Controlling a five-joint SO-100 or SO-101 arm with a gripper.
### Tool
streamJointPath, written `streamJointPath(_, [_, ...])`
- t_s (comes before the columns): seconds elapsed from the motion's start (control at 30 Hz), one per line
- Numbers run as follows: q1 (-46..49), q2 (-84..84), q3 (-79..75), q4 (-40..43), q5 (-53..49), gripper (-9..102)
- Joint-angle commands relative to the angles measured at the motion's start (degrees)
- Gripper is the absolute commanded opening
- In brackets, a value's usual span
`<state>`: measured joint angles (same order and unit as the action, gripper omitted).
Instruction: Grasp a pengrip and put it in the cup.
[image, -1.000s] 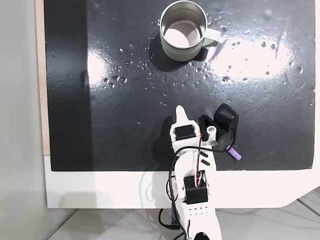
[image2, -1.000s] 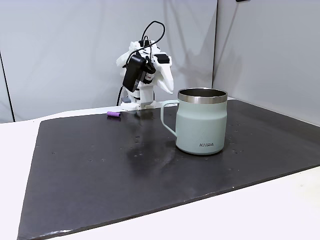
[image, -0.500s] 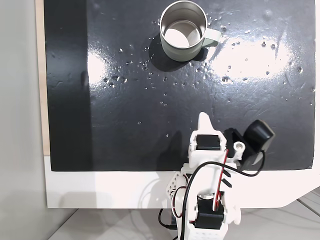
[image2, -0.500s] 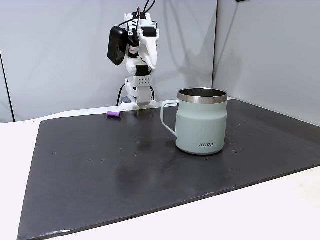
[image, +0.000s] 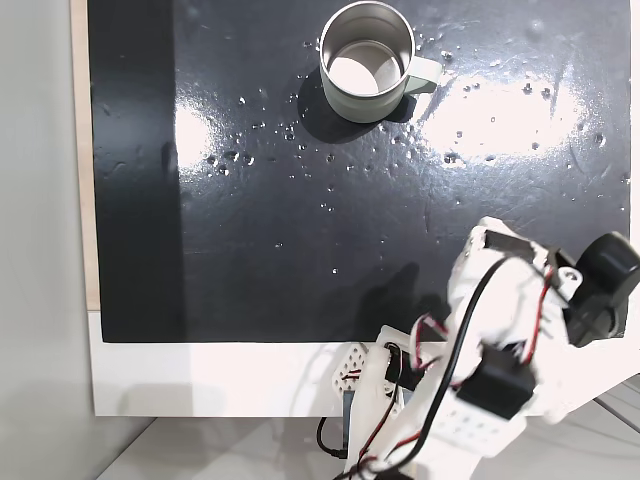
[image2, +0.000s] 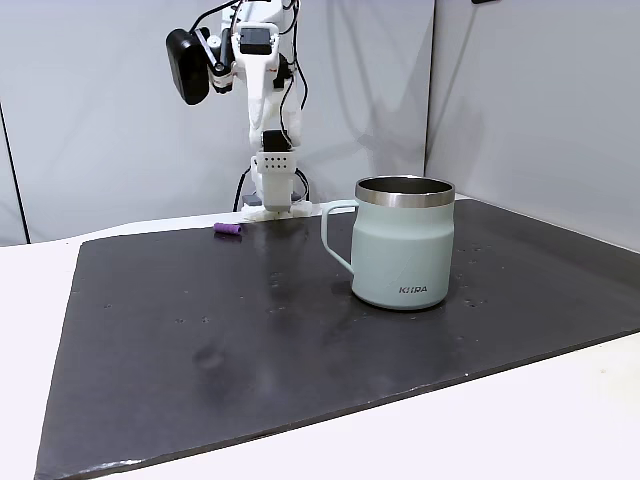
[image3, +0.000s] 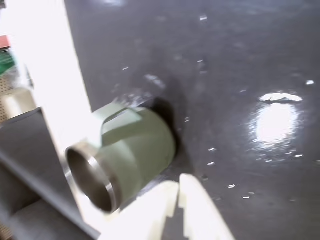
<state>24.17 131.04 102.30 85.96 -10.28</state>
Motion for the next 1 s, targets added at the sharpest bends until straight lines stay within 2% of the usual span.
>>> streamJointPath(0.0, [4.1,-9.2,-8.0,5.2,-4.1,0])
streamJointPath(0.23, [10.7,-11.1,-6.4,15.6,-13.4,0])
streamJointPath(0.47, [18.7,-9.3,1.7,17.8,-18.3,0])
streamJointPath(0.77, [24.2,-6.4,13.9,4.0,-17.7,6])
streamJointPath(0.97, [24.5,-6.8,18.0,-0.4,-17.8,15])
